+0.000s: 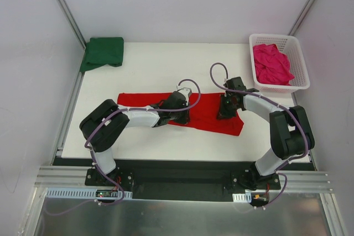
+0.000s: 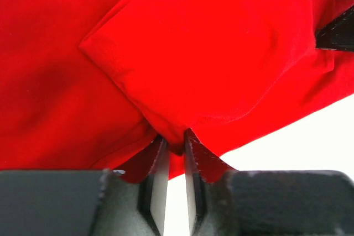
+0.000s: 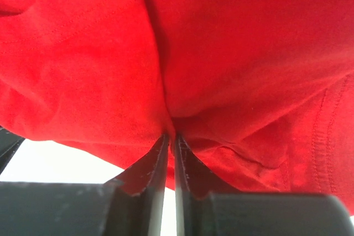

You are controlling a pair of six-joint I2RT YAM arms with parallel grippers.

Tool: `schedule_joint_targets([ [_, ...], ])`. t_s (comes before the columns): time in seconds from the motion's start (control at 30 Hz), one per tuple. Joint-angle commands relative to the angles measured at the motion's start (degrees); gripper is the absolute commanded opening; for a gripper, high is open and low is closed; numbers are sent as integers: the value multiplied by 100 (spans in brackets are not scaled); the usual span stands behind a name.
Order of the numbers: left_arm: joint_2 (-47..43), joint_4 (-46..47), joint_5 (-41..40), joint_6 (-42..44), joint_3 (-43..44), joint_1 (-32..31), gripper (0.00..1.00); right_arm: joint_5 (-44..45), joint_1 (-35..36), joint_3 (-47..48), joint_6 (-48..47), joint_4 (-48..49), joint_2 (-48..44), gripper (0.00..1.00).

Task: Fold and stack the t-shirts
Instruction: Fold the other side of the tshirt into a rectangle

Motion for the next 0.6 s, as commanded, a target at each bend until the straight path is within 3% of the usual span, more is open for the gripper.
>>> schedule_joint_targets([
  [0.0,22,81,-123,30,108,-24,13,155,39,207,-16,-134,0,10],
  [0.57,-154,20,-210,83,-217,2,11,1122,30,673,-429,-1004,-229,10],
])
